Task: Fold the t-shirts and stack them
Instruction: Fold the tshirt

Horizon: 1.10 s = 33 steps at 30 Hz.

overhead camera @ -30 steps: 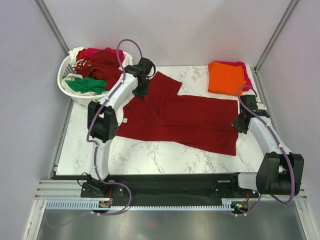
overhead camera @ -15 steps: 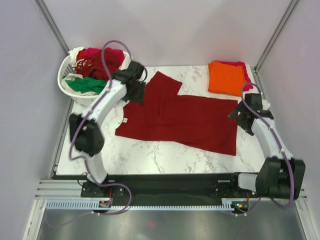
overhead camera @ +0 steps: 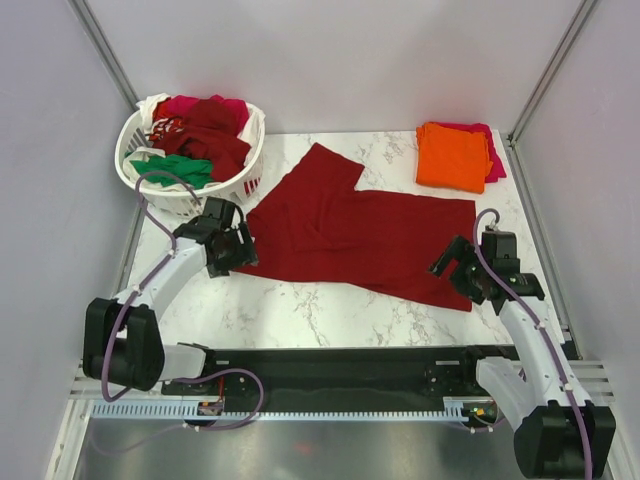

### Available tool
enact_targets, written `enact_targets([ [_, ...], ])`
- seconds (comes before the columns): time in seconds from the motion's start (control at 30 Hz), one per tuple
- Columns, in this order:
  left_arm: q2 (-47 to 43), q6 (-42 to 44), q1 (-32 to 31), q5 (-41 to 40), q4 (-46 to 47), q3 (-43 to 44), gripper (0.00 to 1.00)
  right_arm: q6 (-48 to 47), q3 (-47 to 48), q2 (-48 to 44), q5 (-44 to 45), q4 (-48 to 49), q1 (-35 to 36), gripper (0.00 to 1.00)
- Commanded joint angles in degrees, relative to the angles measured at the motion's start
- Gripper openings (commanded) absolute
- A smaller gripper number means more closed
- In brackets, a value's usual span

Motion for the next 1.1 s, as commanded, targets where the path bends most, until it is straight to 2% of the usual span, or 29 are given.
enact_targets([
  [0.0, 0.2, -6.5, 0.1, 0.1, 9.6, -1.4, 0.81, -0.1, -2.7, -1.0, -4.1, 0.7, 0.2, 0.98],
  [0.33, 7.7, -8.5, 0.1, -4.7, 15.1, -3.1, 0.75, -0.2, -1.3, 0.1, -5.4, 0.8, 0.3, 0.98],
  [0.4, 9.4, -10.0, 0.1, -4.8, 15.3, -3.4, 0.74, 0.7, -1.4, 0.7, -3.0, 0.3, 0.2, 0.98],
  [0.5, 10.7, -10.8, 0.1, -5.3, 15.8, -3.7, 0.66, 3.0, -1.6, 2.2, 0.0, -0.4, 0.3, 0.98],
  [0.57, 11.8, -10.7, 0.2, -5.5, 15.7, -2.6, 0.44, 4.4, -2.2, 3.1, 3.4, -0.6, 0.3, 0.98],
  [0.6, 12.1, -10.2, 0.3, -5.6, 15.8, -2.2, 0.29, 5.3, -2.3, 4.2, 4.7, -1.1, 0.4, 0.98],
  [0.63, 12.5, -10.0, 0.6, -5.7, 15.9, -1.6, 0.06, 7.1, -2.7, 4.5, 7.4, -1.9, 0.3, 0.98],
  [0.67, 12.6, -9.9, 0.6, -5.7, 15.9, -1.4, 0.02, 7.9, -2.9, 4.9, 8.1, -2.4, 0.4, 0.98],
  [0.87, 11.1, -10.4, 1.4, -5.7, 17.4, -2.7, 0.02, 11.0, -0.1, 4.7, 20.0, -8.6, 0.4, 0.98],
  [0.93, 10.9, -10.4, 1.5, -5.5, 17.6, -3.0, 0.02, 11.8, -0.3, 5.7, 20.2, -8.6, 0.4, 0.95],
  [0.97, 10.8, -10.4, 1.5, -5.5, 17.9, -3.1, 0.02, 12.6, -0.8, 7.2, 19.6, -8.5, 0.4, 0.87],
  [1.07, 10.2, -10.4, 1.6, -5.5, 18.1, -3.5, 0.02, 13.9, -3.7, 11.8, 16.0, -4.5, 0.4, 0.76],
])
